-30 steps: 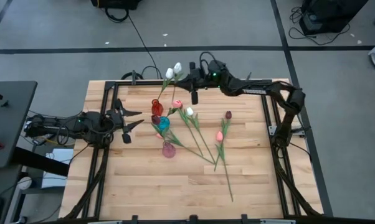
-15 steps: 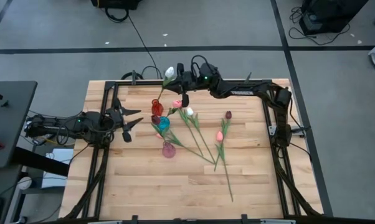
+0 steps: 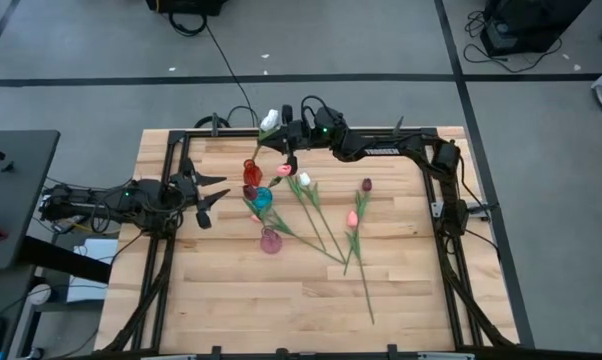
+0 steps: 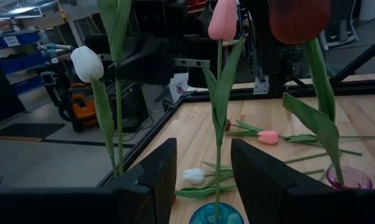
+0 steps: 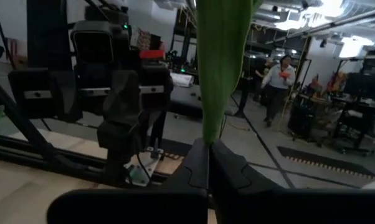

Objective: Sort flowers into vase by color
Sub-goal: Put the right white flower into the red vase

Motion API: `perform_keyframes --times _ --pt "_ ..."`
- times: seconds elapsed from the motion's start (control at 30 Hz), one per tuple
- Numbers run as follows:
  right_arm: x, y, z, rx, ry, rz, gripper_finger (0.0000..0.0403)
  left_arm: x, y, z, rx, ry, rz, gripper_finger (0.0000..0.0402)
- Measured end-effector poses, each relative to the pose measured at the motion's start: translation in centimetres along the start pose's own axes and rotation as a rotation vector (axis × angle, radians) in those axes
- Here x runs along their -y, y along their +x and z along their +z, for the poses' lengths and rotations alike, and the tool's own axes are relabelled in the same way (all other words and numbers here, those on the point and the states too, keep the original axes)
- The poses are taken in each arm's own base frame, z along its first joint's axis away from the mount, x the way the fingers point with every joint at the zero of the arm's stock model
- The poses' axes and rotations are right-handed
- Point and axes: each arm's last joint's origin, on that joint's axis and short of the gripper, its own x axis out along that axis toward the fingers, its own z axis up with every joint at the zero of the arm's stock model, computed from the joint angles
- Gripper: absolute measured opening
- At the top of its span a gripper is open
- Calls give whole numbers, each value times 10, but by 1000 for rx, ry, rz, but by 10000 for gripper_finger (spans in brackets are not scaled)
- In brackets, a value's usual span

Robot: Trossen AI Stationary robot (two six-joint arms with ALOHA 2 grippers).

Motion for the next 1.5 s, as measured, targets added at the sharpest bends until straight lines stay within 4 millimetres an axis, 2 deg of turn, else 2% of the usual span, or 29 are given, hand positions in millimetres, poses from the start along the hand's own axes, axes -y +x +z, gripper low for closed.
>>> perform_keyframes --times 0.37,0.67,0.8,1.0,1.2,1.4,1.5 --pt "1 0 -10 -98 65 -56 14 0 0 1 9 -10 1 156" --pt "0 -1 -14 -133 85 -53 111 0 0 2 14 -14 2 156" --pt "5 1 -11 -171 104 -51 135 0 0 2 22 -18 4 156" --pt "13 10 10 -255 94 -15 138 0 0 3 28 -20 4 156" --pt "11 18 26 -220 85 22 139 -1 0 3 32 -22 5 156" --pt "3 23 28 -219 88 49 138 -1 0 3 32 -18 5 156" --pt "9 16 27 -268 114 35 139 0 0 3 30 -19 2 156"
